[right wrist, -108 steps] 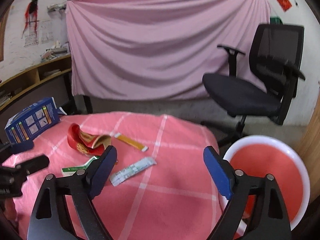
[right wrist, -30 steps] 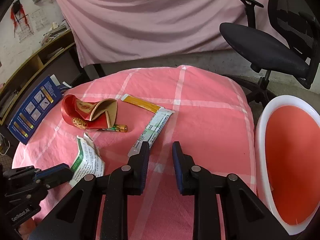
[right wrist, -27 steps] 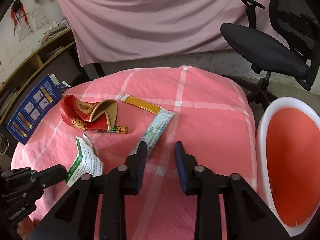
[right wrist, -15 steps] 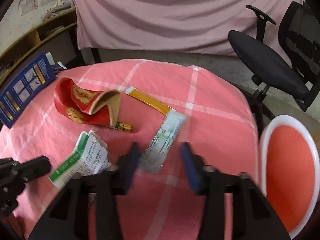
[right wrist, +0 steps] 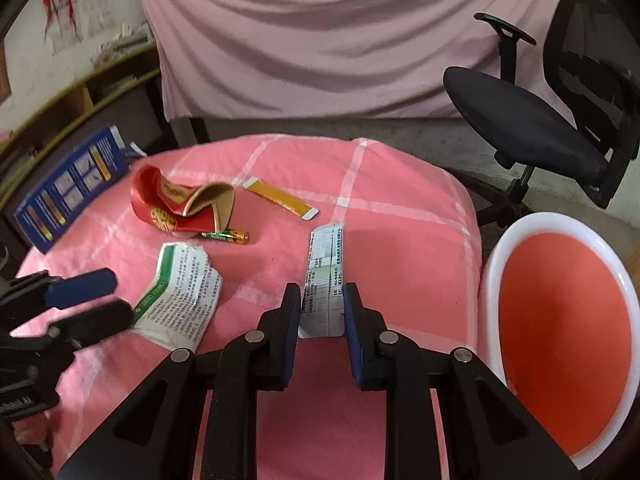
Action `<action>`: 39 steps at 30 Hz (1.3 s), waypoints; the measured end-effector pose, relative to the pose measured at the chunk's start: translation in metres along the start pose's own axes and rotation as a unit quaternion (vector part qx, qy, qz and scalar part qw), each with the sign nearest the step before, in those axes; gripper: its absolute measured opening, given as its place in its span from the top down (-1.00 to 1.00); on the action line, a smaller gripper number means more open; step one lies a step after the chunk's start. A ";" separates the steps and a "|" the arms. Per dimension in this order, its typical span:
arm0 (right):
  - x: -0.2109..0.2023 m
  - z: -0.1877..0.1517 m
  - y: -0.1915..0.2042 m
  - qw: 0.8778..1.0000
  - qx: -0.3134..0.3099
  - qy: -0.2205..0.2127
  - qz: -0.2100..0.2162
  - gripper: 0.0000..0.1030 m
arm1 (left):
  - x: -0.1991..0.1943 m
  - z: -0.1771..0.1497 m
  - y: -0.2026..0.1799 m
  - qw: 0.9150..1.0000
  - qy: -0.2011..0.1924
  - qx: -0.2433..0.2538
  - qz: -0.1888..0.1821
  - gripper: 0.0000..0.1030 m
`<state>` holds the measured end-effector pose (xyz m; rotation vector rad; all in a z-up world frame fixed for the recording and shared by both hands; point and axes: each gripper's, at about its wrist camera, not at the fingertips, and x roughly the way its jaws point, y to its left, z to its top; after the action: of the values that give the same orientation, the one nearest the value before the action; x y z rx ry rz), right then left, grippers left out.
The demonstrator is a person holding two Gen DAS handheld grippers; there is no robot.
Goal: Collect trash
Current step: 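Grasp green-white medicine paper with left gripper while right grasps white medicine strip, then carry both items over the orange bucket and open both grippers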
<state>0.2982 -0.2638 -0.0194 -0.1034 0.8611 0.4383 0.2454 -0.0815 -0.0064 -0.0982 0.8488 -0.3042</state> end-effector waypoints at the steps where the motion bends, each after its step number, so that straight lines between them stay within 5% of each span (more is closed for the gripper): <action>1: -0.002 0.000 -0.002 1.000 0.004 -0.005 0.001 0.63 | 0.004 0.002 -0.003 1.000 0.003 0.004 0.000 -0.01; 11: -0.015 -0.011 -0.028 0.999 0.035 -0.018 0.004 0.63 | 0.050 0.007 -0.024 0.996 0.059 0.037 0.054 -0.01; 23: -0.019 -0.023 -0.032 0.999 0.029 -0.025 0.014 0.63 | 0.047 -0.004 -0.027 0.993 0.056 0.064 0.078 0.12; 30: -0.051 -0.027 -0.030 0.993 0.023 -0.112 -0.003 0.63 | 0.006 0.000 -0.022 0.996 -0.056 0.018 0.060 0.11; 39: -0.113 -0.030 -0.038 0.955 0.038 -0.293 -0.029 0.63 | -0.042 0.021 -0.053 0.977 -0.209 0.030 0.039 0.11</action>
<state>0.2279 -0.3435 0.0430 0.0721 0.2881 0.3518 0.2230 -0.1195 0.0491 -0.0691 0.4249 -0.2236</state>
